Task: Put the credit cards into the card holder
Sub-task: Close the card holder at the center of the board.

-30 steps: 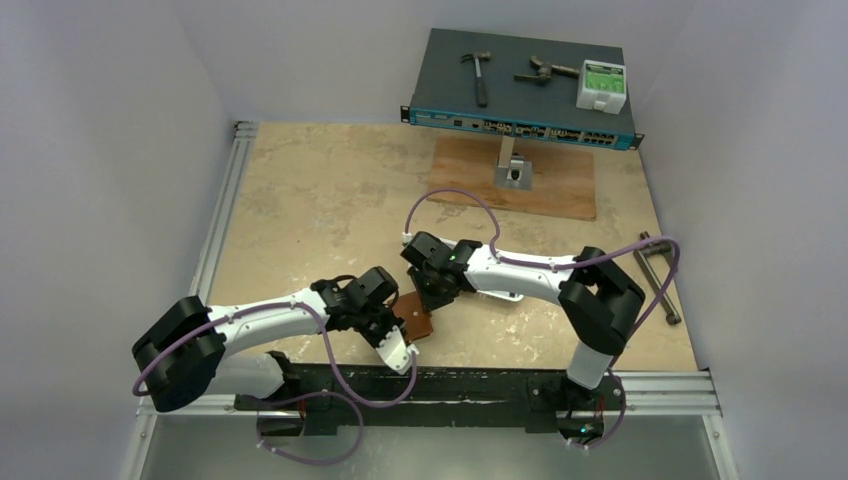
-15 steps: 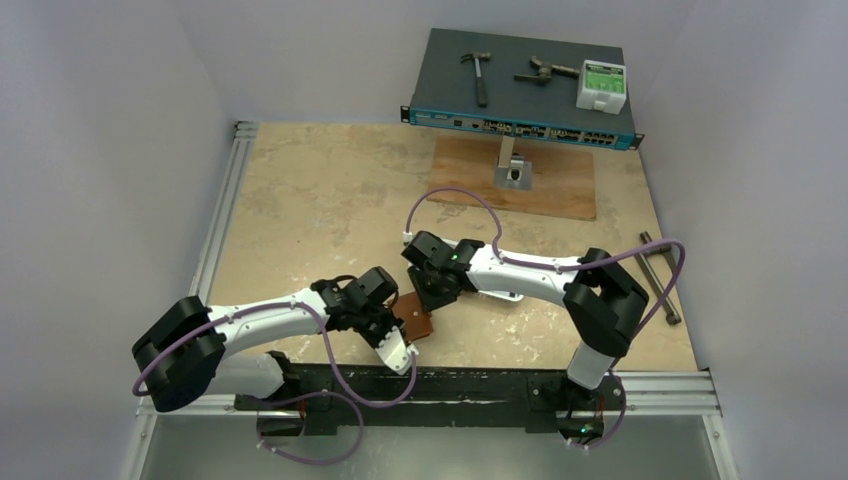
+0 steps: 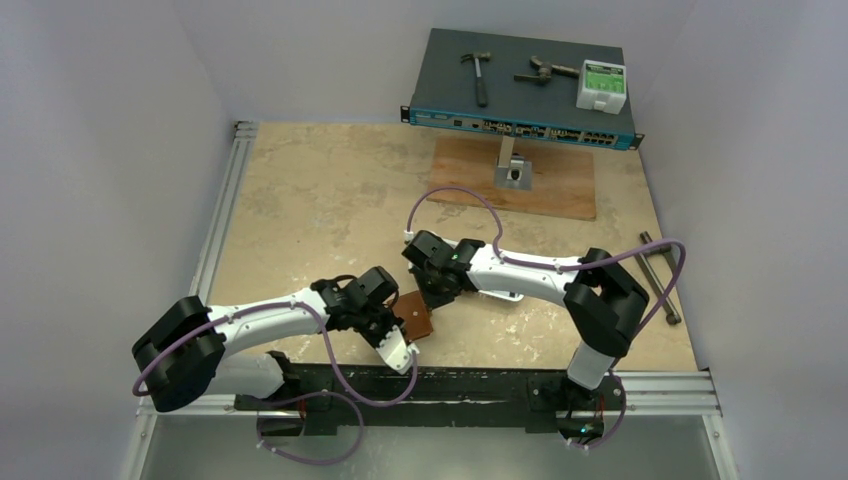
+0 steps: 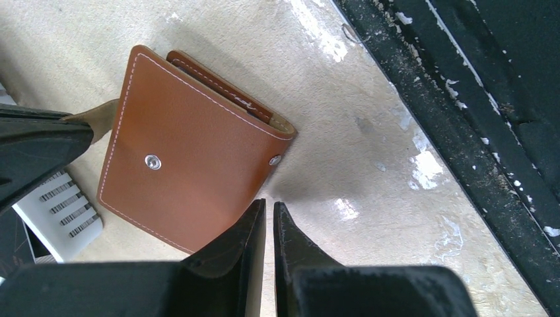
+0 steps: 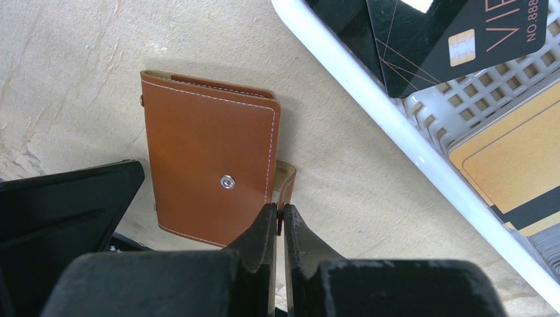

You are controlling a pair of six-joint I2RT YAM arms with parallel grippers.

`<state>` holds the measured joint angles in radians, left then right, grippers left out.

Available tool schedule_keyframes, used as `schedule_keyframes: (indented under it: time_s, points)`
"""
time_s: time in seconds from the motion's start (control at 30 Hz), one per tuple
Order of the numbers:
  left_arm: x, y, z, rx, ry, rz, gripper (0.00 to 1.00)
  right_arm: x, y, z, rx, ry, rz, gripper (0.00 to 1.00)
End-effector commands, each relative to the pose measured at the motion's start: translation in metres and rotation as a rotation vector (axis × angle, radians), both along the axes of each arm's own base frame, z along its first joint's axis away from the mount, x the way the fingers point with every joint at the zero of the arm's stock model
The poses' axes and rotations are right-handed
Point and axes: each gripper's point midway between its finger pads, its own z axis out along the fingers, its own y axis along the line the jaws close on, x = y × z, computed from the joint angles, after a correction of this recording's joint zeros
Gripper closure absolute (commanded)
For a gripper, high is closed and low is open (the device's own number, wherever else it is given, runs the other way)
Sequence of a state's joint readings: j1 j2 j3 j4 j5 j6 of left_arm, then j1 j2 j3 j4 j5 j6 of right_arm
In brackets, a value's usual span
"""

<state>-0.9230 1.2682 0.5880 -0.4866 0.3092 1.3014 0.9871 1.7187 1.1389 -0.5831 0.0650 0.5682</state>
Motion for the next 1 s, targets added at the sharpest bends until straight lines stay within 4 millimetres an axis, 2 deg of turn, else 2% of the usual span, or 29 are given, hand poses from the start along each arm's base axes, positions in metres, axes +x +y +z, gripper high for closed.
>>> schedule_keyframes:
  time_s: [0.0,0.2,0.27,0.47,0.57,0.8,0.97]
  points:
    - [0.008,-0.017,0.017,-0.063,-0.010,-0.004,0.91,0.011,0.010,0.031,0.071,-0.062,-0.011,1.00]
    - [0.015,-0.019,0.018,-0.068,-0.053,-0.018,0.83,0.010,0.015,0.024,0.057,-0.045,0.046,1.00]
    - [0.015,-0.019,0.014,-0.070,-0.066,-0.028,0.78,0.009,0.018,0.022,0.066,-0.035,0.055,1.00]
    - [0.022,-0.019,-0.001,-0.078,-0.146,-0.075,0.74,0.000,0.032,0.015,0.127,0.020,0.079,1.00]
    - [0.022,-0.017,-0.005,-0.065,-0.148,-0.085,0.75,-0.002,0.036,0.007,0.127,0.044,0.099,1.00]
    - [0.014,-0.016,-0.004,-0.062,-0.112,-0.121,0.85,-0.003,0.045,-0.009,0.126,0.078,0.125,1.00]
    - [0.008,-0.017,-0.002,-0.059,-0.070,-0.124,0.86,0.001,0.042,-0.015,0.101,0.067,0.115,1.00]
